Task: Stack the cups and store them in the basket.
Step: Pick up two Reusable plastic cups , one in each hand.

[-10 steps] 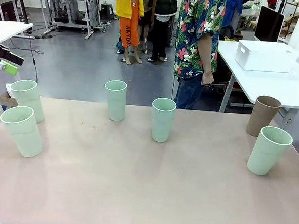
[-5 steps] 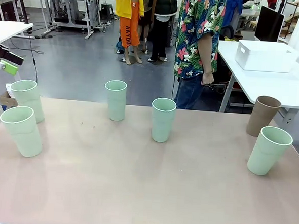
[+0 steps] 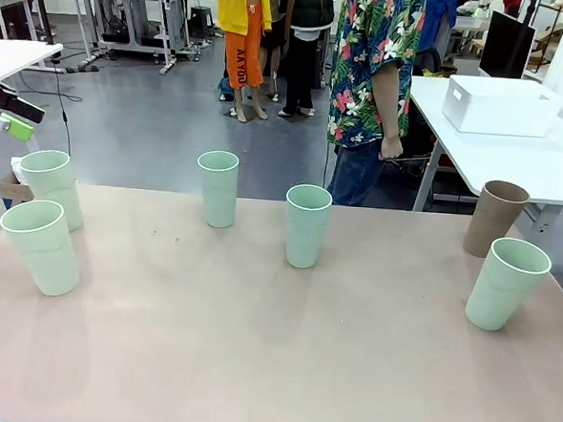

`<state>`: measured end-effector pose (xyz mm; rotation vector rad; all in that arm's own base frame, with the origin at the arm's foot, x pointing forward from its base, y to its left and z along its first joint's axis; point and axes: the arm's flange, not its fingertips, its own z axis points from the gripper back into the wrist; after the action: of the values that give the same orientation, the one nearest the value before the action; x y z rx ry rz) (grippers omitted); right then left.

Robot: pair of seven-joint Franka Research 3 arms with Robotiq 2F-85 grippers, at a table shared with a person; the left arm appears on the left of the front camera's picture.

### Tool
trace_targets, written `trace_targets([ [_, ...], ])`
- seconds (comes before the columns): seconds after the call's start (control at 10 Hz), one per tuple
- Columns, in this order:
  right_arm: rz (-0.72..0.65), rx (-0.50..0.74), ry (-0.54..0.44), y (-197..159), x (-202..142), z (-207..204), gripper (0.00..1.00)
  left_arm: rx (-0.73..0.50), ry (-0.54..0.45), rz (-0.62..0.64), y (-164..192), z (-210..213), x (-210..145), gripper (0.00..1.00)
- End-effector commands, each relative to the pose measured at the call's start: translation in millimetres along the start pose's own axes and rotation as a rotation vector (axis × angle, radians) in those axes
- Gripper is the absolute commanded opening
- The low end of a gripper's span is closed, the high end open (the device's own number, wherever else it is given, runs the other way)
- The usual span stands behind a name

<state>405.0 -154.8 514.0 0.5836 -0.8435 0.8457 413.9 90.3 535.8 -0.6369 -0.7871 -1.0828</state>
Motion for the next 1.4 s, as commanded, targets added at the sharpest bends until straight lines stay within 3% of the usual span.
trace_targets([
  [0.0, 0.016, 0.002, -0.026, -2.5, 2.4, -1.0, 1.0, -0.005, -0.017, -0.009, 0.9, -0.2, 1.5, 1.0],
  [1.3, 0.016, 0.002, -0.026, -2.5, 2.4, -1.0, 1.0, -0.005, -0.017, -0.009, 0.9, -0.2, 1.5, 1.0],
])
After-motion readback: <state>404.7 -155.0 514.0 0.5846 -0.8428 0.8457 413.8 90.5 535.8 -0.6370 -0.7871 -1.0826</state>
